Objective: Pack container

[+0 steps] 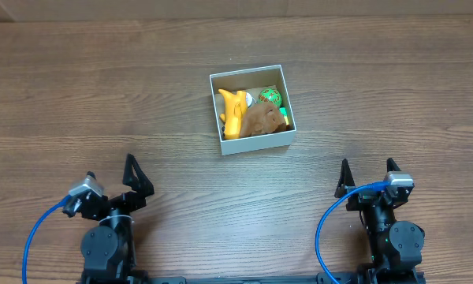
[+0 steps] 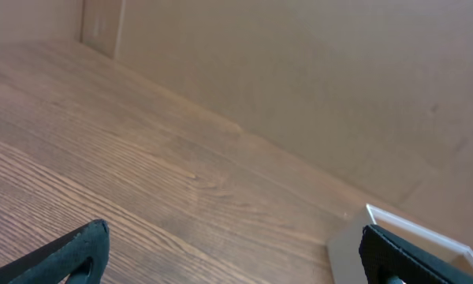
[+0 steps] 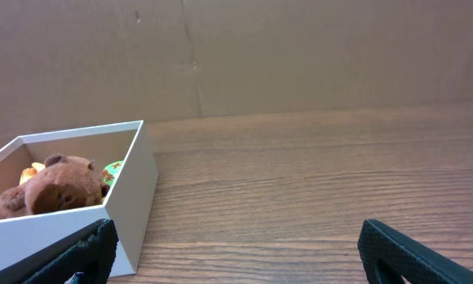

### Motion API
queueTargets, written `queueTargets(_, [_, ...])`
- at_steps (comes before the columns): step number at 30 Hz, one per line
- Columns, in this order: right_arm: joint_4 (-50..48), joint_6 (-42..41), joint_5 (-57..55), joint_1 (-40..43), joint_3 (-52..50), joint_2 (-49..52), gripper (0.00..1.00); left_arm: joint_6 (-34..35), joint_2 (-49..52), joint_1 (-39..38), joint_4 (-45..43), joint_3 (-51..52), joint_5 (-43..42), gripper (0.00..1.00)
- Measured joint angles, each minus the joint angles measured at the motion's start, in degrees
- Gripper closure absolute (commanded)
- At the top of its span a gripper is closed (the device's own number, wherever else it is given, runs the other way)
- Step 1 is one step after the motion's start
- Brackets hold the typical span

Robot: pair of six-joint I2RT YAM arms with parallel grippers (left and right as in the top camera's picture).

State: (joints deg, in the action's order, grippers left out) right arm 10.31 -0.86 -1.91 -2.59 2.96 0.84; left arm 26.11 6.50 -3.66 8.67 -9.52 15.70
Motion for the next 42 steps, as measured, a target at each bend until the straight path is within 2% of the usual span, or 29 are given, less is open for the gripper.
queueTargets(13, [0.0, 0.0, 0.0, 0.0, 0.0, 0.0, 0.0, -13.9, -5.4, 0.0, 2.8, 4.8, -5.8, 0.0])
queueTargets(23, [0.0, 0.0, 0.0, 0.0, 0.0, 0.0, 0.0, -29.5, -5.5, 0.0, 3.3, 5.7, -8.5, 0.0])
queueTargets(31, [0.0, 0.0, 0.0, 0.0, 0.0, 0.0, 0.0, -32.3, -5.5, 0.0, 3.3, 5.7, -8.7, 0.0])
queueTargets(42, [0.0, 0.0, 0.0, 0.0, 0.0, 0.0, 0.0, -32.5, -5.5, 0.0, 3.3, 5.7, -8.7, 0.0])
